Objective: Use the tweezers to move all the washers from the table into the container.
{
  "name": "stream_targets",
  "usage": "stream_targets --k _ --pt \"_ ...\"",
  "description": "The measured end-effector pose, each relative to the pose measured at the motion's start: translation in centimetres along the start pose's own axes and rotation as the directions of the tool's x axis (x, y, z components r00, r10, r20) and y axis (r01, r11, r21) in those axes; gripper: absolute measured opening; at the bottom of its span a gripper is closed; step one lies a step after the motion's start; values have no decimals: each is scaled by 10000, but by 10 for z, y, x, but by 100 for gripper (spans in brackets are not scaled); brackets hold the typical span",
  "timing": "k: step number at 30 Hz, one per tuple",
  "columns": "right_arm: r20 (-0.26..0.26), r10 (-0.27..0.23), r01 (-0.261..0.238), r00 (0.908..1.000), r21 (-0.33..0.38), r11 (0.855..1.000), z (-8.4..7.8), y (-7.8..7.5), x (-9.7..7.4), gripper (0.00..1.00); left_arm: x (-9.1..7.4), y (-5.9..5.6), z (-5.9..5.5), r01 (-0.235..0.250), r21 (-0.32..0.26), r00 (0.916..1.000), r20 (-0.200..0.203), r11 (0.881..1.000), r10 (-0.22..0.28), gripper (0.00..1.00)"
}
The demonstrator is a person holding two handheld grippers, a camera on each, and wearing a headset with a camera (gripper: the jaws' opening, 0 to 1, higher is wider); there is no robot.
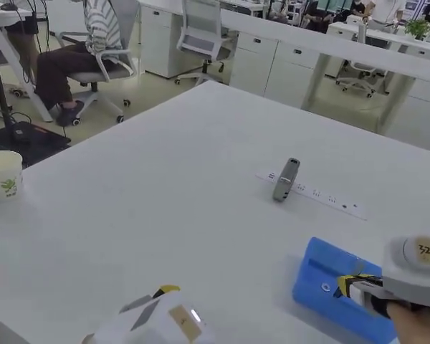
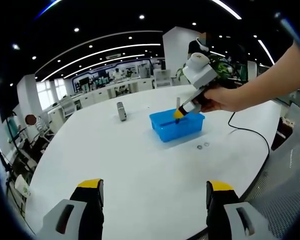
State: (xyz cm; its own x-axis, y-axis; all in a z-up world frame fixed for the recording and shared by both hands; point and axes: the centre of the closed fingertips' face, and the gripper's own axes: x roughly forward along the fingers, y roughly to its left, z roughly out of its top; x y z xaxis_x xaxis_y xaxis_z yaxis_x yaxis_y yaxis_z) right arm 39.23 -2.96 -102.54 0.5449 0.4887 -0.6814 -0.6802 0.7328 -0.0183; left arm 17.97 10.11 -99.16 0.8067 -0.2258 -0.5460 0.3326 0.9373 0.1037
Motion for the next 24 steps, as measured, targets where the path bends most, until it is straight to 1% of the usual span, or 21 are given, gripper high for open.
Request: stream_targets --k 2,4,8,9,12,19,21,24 --pt "-87 54 -52 9999 200 9998 0 0 -2 3 0 0 0 -20 -8 10000 13 10000 20 86" --pt "-13 42 -41 10000 238 9997 1 -2 -4 3 0 1 0 -32 -26 10000 29 10000 32 86" --pt "63 78 -80 10000 361 9993 5 3 -13 3 -1 1 1 -66 -44 10000 65 10000 67 86" --pt "108 73 -77 9999 373 9993 6 -1 -13 3 -1 1 2 -64 -43 9999 87 10000 65 86" --pt "200 120 -129 9997 428 9990 10 -1 -19 3 -1 1 2 -65 -33 9999 103 10000 65 86" --pt "518 137 -140 9986 53 9999 19 11 -43 3 -2 2 4 -99 -41 9997 212 9999 100 86" --pt "503 222 -218 9985 -78 9997 19 11 -45 3 -3 3 6 -168 -67 9993 321 9998 170 86" --pt "561 245 -217 9981 -497 9985 19 11 -50 3 -4 5 6 -192 -173 9990 398 9997 199 86"
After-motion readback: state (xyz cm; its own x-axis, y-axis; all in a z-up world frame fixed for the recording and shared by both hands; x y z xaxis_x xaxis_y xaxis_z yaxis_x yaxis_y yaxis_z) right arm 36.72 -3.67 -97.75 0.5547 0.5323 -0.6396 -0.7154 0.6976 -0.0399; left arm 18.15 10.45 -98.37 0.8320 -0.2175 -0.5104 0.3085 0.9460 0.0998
